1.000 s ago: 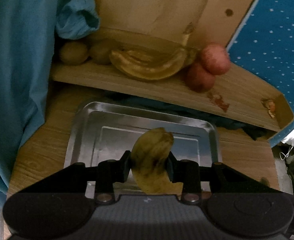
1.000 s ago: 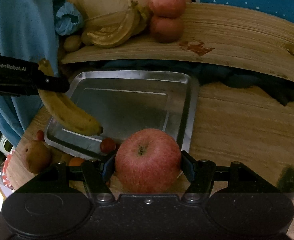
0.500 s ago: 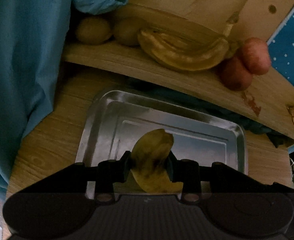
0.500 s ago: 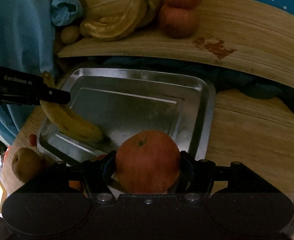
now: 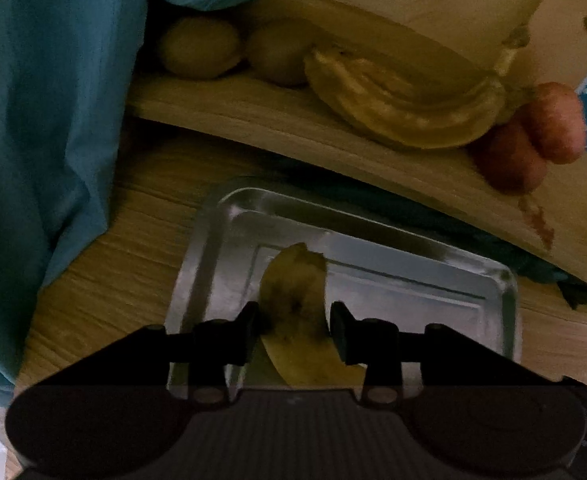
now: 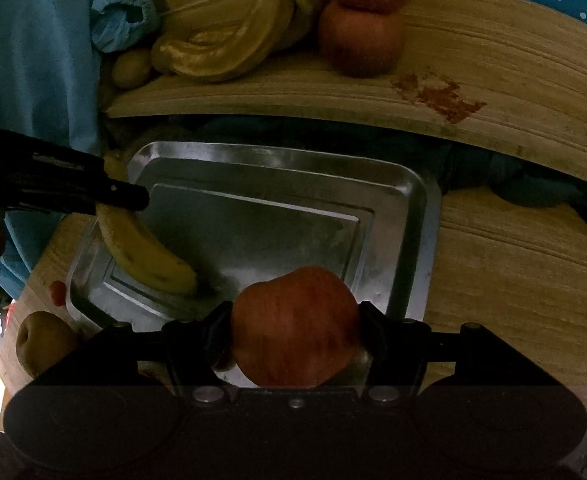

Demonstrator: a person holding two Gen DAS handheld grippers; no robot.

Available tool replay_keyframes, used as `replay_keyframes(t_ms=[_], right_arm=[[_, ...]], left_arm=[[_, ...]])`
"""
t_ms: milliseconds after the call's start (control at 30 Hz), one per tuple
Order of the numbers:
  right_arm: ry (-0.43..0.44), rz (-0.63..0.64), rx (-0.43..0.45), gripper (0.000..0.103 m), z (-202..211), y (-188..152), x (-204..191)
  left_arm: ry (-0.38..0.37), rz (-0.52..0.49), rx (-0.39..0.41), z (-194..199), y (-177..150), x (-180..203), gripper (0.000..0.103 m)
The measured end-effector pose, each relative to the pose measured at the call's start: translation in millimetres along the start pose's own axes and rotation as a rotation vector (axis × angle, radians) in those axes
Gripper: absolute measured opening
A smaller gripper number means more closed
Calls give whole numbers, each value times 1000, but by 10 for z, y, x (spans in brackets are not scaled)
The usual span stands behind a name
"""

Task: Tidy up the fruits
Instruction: 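Carry the banana with the left gripper while the right gripper carries the apple over the tray, then open the left gripper to drop the banana while the right gripper releases the apple in the tray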

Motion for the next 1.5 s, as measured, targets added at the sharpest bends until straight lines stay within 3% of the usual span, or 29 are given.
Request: replay_keyframes(t_ms=[267,367,533,833,1033,1500], right_arm=[[-16,-3,-9,69,26,-5,-45],[-23,1,3,70,66,-2,-61],[-45,3,44,75,190,4,-91],[-75,-10,95,91,496,-96,-195],[-86,-22,143,102,671,-228,-299],[-129,-76,192,102,858,-674,-712]], left_arm=[[2,-34,-7,-79,-4,27,48],[13,-48,-8,-67,-34,55,56],[17,-64,21,32,-79,76,80],[5,-62,75,308,-224,18,97],[5,-70,105,515,-423,-49,101],[49,-137,99,804,-931,-414,103]])
Point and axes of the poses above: each gripper's, at about its wrist camera, not at the fingertips, and z roughly against the way its jaws point, x to its right, y to its top, the point moved 6 cm from there along -z, roughly the way its jaws point, and after that the axes turned 9 degrees about y, right-handed, at the moved point
